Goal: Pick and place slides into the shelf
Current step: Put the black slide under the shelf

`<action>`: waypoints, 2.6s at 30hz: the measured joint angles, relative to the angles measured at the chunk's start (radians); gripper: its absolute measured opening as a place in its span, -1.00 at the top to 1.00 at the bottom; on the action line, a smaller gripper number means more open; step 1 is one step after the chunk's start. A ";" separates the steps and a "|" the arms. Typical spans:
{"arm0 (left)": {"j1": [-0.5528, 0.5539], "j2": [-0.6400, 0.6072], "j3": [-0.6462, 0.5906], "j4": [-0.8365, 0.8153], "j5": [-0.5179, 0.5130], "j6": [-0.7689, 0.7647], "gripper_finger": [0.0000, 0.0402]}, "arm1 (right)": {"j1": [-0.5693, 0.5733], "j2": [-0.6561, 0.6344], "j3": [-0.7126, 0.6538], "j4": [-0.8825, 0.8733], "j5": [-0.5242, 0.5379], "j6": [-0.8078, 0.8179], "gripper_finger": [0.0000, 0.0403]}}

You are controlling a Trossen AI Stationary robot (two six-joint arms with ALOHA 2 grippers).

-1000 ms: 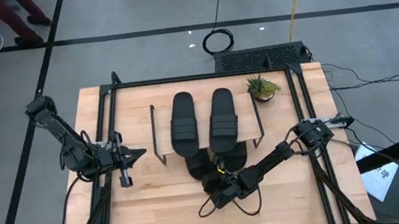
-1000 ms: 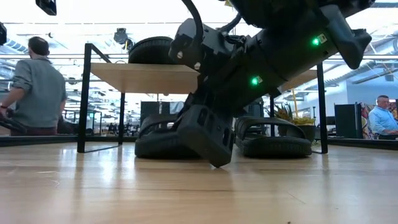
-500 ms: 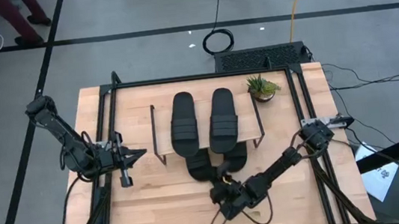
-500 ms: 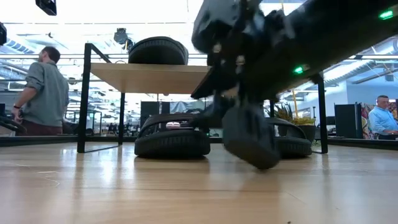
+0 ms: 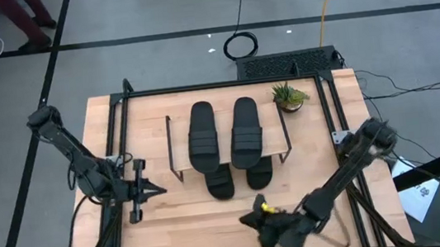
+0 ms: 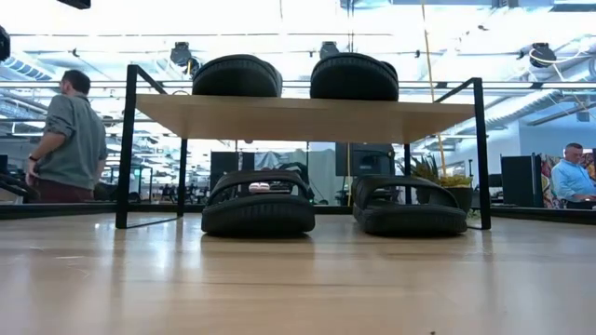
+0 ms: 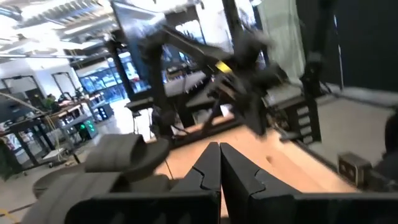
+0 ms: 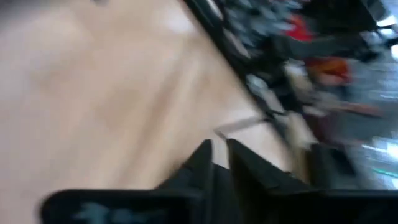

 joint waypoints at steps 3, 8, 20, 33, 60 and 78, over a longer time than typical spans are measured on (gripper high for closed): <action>0.000 0.050 0.000 -0.006 0.017 0.000 0.99 | -0.002 -0.155 -0.088 -0.013 -0.164 0.073 0.96; 0.000 0.155 0.000 -0.002 0.104 -0.015 0.99 | -0.003 -0.442 -0.277 0.084 -0.345 0.102 0.98; 0.012 0.620 0.188 0.035 0.074 -0.211 1.00 | -0.043 -0.982 -0.829 0.421 -0.329 0.238 1.00; 0.153 0.997 0.312 0.248 0.117 -0.572 1.00 | -0.044 -1.152 -1.074 0.650 -0.426 0.330 1.00; 0.218 1.178 0.636 -0.371 -0.015 -0.890 1.00 | -0.043 -1.157 -1.075 0.687 -0.458 0.292 1.00; 0.283 1.248 0.637 -0.399 0.009 -0.908 1.00 | -0.043 -1.157 -1.075 0.688 -0.429 0.294 1.00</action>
